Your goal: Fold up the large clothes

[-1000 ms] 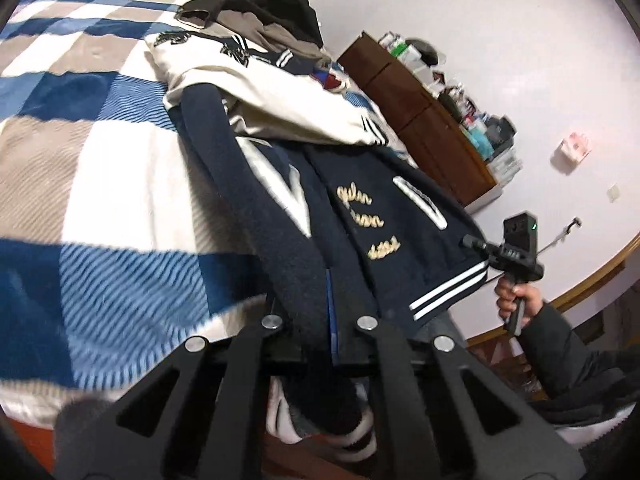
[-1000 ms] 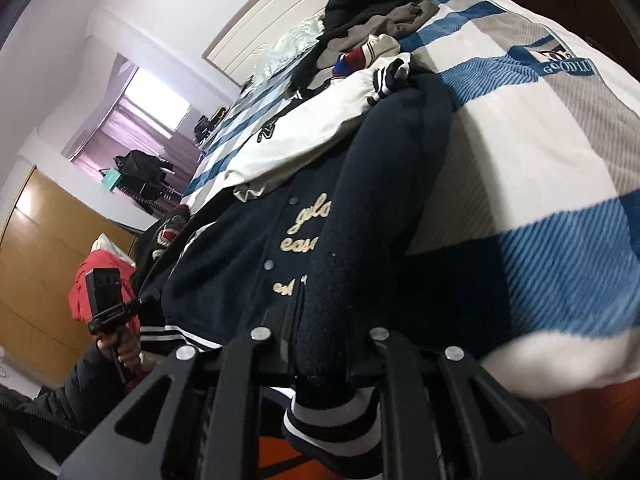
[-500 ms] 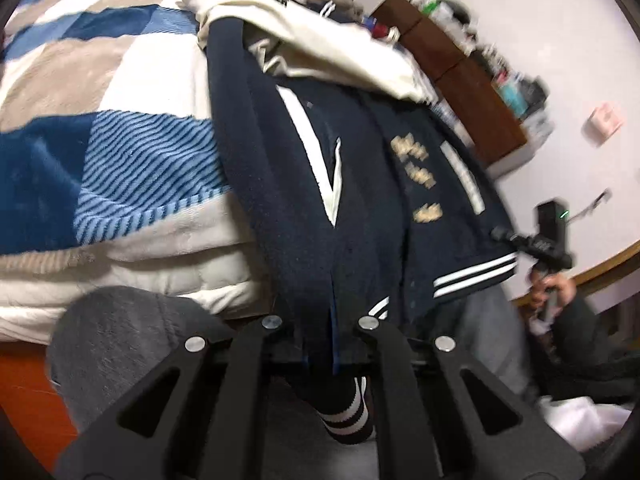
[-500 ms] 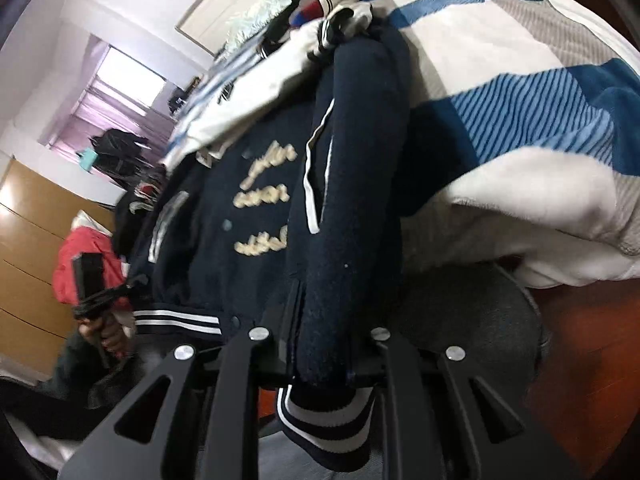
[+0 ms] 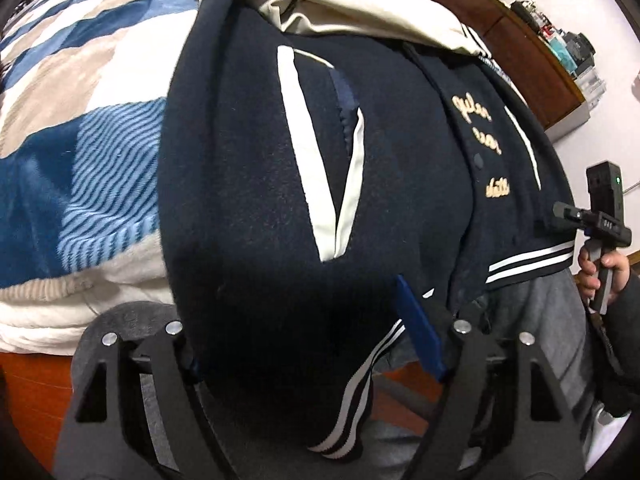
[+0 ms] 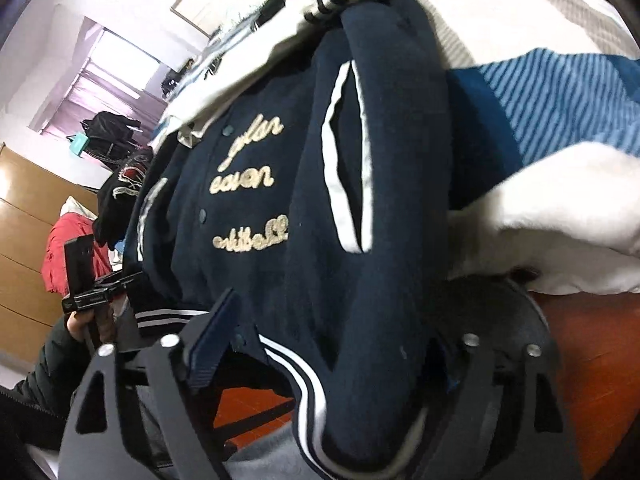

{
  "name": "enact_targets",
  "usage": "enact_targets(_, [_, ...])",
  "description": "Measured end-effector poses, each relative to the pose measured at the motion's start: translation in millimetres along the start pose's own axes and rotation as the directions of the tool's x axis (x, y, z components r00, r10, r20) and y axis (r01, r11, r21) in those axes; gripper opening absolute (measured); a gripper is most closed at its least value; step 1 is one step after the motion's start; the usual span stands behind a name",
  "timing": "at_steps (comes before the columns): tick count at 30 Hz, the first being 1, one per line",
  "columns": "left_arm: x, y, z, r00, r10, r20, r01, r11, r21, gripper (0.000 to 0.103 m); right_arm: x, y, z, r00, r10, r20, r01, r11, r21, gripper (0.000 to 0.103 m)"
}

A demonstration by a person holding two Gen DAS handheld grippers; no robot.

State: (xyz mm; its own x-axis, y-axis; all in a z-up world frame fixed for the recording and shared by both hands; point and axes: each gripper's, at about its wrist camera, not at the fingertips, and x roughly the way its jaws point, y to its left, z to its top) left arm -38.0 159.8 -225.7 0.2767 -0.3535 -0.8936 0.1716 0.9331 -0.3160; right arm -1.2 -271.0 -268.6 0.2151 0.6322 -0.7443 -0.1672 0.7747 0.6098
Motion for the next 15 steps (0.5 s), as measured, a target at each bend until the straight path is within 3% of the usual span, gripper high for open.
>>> enact_targets(3, [9.8, 1.2, -1.2, 0.998, -0.031, -0.052, 0.031, 1.000, -0.004, 0.073, 3.9, 0.4, 0.1, 1.000, 0.018, 0.007, -0.017, 1.000, -0.008, 0.085])
enact_targets(4, [11.5, 3.8, -3.2, 0.997, -0.040, -0.064, 0.040, 0.999, -0.004, 0.069, 5.3, -2.5, -0.3, 0.999, 0.045, 0.000, -0.045, 0.999, 0.010, 0.080])
enact_targets(5, [13.5, 4.4, -3.9, 0.996, -0.052, -0.075, 0.051, 0.999, -0.006, 0.053, 5.8, -5.8, -0.9, 0.998, 0.066, -0.010, -0.066, 0.997, 0.030, 0.074])
enact_targets(6, [14.3, 5.7, -4.9, 0.995, -0.060, -0.080, 0.059, 0.998, -0.014, 0.033, 4.7, -8.8, -1.1, 0.998, 0.062, -0.016, -0.061, 0.997, 0.038, 0.054])
enact_targets(8, [14.1, 4.7, -5.0, 0.993, -0.084, -0.080, 0.082, 0.996, -0.028, 0.021, 2.8, -14.4, -2.6, 1.000, -0.022, -0.020, 0.023, 0.998, 0.066, 0.015])
enact_targets(11, [7.7, 0.3, -8.1, 0.994, -0.084, -0.062, 0.084, 0.996, -0.011, 0.013, -7.1, -19.2, -7.4, 1.000, 0.030, -0.002, -0.029, 0.994, 0.109, 0.012])
enact_targets(15, [-9.4, -3.9, -8.8, 0.992, -0.125, -0.003, 0.125, 0.992, -0.016, 0.010, -34.8, 3.1, -10.3, 0.997, 0.054, 0.057, -0.056, 0.998, 0.039, 0.011])
